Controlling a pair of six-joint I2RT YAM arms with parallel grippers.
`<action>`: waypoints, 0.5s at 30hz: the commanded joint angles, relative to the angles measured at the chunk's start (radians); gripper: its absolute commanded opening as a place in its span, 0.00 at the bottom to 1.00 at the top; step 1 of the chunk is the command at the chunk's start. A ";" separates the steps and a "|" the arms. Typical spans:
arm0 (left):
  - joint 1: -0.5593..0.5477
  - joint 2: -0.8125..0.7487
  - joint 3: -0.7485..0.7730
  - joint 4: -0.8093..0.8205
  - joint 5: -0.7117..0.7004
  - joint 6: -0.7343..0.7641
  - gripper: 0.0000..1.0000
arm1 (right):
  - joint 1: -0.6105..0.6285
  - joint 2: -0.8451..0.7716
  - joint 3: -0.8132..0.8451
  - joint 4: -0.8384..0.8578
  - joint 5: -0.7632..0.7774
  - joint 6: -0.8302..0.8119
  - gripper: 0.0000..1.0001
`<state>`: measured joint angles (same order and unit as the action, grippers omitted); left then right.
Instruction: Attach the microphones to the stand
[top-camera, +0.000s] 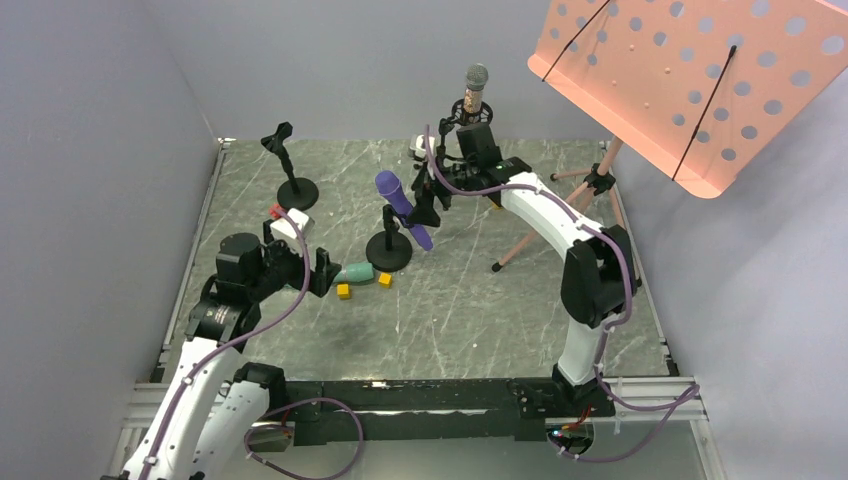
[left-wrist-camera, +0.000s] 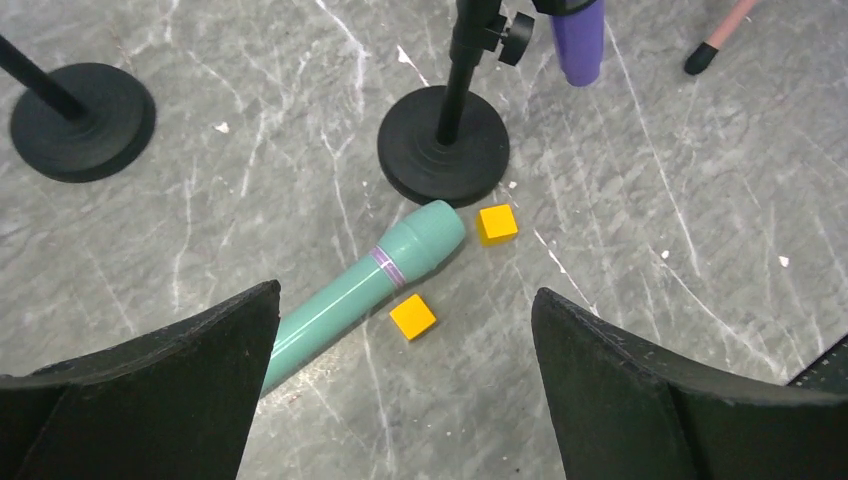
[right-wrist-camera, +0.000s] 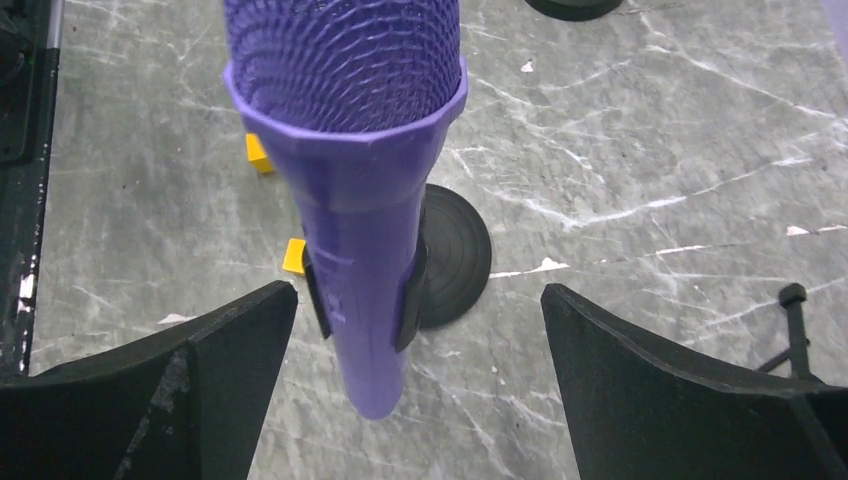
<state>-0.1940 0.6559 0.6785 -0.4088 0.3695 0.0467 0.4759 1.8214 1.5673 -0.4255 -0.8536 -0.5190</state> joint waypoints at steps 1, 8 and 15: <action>0.013 -0.046 0.023 0.007 -0.062 0.055 0.99 | 0.029 0.037 0.063 0.011 -0.018 0.018 1.00; 0.019 -0.091 0.004 0.010 -0.074 0.045 0.99 | 0.061 0.063 0.039 0.058 -0.007 0.061 0.95; 0.019 -0.111 -0.002 0.007 -0.099 0.044 0.99 | 0.061 0.085 0.065 0.049 -0.007 0.086 0.75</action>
<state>-0.1799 0.5571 0.6765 -0.4252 0.2962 0.0856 0.5400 1.8942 1.5887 -0.3992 -0.8539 -0.4591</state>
